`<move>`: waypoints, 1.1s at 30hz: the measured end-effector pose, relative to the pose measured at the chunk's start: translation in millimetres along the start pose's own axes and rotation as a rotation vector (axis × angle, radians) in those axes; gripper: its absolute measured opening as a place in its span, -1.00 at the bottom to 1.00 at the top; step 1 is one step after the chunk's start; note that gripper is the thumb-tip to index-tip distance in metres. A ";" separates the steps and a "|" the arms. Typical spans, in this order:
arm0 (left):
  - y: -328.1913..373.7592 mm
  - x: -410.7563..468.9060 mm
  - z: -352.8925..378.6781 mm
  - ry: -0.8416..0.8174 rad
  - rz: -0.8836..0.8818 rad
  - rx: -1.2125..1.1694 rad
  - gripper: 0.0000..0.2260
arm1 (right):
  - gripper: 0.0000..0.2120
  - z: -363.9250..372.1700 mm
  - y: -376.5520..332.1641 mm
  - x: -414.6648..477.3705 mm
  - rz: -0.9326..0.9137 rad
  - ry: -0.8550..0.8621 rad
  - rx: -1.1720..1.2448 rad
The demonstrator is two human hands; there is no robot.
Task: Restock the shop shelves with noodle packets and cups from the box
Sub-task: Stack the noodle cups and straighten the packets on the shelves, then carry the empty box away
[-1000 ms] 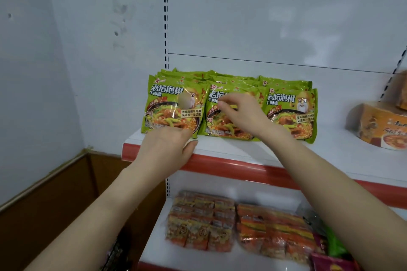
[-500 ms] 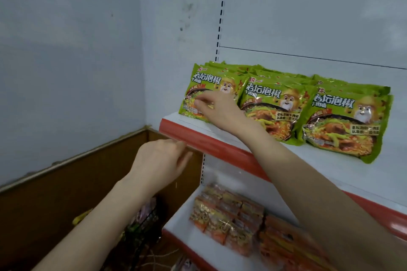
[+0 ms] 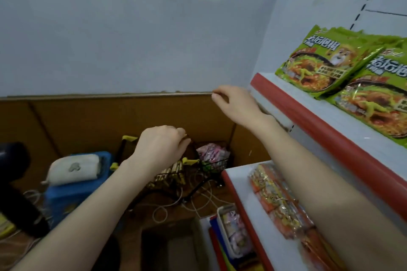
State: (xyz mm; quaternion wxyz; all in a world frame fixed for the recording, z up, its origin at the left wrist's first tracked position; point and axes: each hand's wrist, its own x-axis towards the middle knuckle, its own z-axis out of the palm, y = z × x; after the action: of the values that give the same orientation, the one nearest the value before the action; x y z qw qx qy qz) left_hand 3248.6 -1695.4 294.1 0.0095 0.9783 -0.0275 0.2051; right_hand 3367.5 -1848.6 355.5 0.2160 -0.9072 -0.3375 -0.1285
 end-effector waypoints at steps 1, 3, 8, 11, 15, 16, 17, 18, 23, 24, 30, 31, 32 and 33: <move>-5.8 -11.2 1.3 -0.018 -0.016 0.011 -0.66 | -0.70 8.5 -7.8 -2.7 -0.013 -0.018 0.001; -16.6 -32.9 6.4 -0.069 -0.045 0.046 -0.67 | -0.69 25.5 -21.9 -8.9 -0.028 -0.054 0.010; -41.0 -92.0 28.2 -0.186 -0.140 0.060 -0.67 | -0.67 76.5 -46.5 -33.3 -0.022 -0.159 0.028; -49.7 -130.5 50.8 -0.263 -0.210 0.063 -0.68 | -0.65 110.4 -51.0 -53.8 0.029 -0.245 0.034; -55.9 -178.2 89.4 -0.423 -0.270 0.038 -0.68 | -0.63 164.3 -41.4 -88.8 0.119 -0.336 0.046; -56.0 -188.8 99.8 -0.460 -0.279 0.027 -0.68 | -0.62 178.7 -36.8 -99.2 0.135 -0.349 0.041; -55.8 -199.3 111.2 -0.492 -0.291 0.011 -0.68 | -0.61 193.3 -31.2 -109.8 0.152 -0.364 0.037; -55.4 -209.7 123.7 -0.520 -0.306 -0.011 -0.69 | -0.61 207.3 -25.4 -120.2 0.179 -0.388 0.037; -46.3 -261.8 194.1 -0.660 -0.406 -0.102 -0.69 | -0.56 277.5 10.1 -168.4 0.333 -0.527 0.040; -43.5 -270.5 209.5 -0.685 -0.421 -0.110 -0.69 | -0.56 292.4 19.0 -178.1 0.360 -0.545 0.046; -21.7 -310.1 313.4 -0.839 -0.513 -0.098 -0.59 | -0.57 386.8 85.0 -235.8 0.497 -0.639 0.070; -18.7 -316.3 331.6 -0.849 -0.531 -0.094 -0.59 | -0.58 404.1 96.5 -245.7 0.519 -0.643 0.077; -16.1 -322.6 349.1 -0.855 -0.556 -0.098 -0.60 | -0.58 421.1 107.7 -255.5 0.534 -0.644 0.082; -13.9 -329.1 367.2 -0.861 -0.587 -0.109 -0.61 | -0.58 439.3 119.3 -265.6 0.545 -0.646 0.082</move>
State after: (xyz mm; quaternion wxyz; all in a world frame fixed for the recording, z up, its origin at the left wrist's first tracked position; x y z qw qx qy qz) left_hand 3095.7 -1676.0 -174.5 0.1050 0.9387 0.2356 -0.2286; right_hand 3289.2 -1867.2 -165.3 0.1611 -0.9475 -0.1404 0.2378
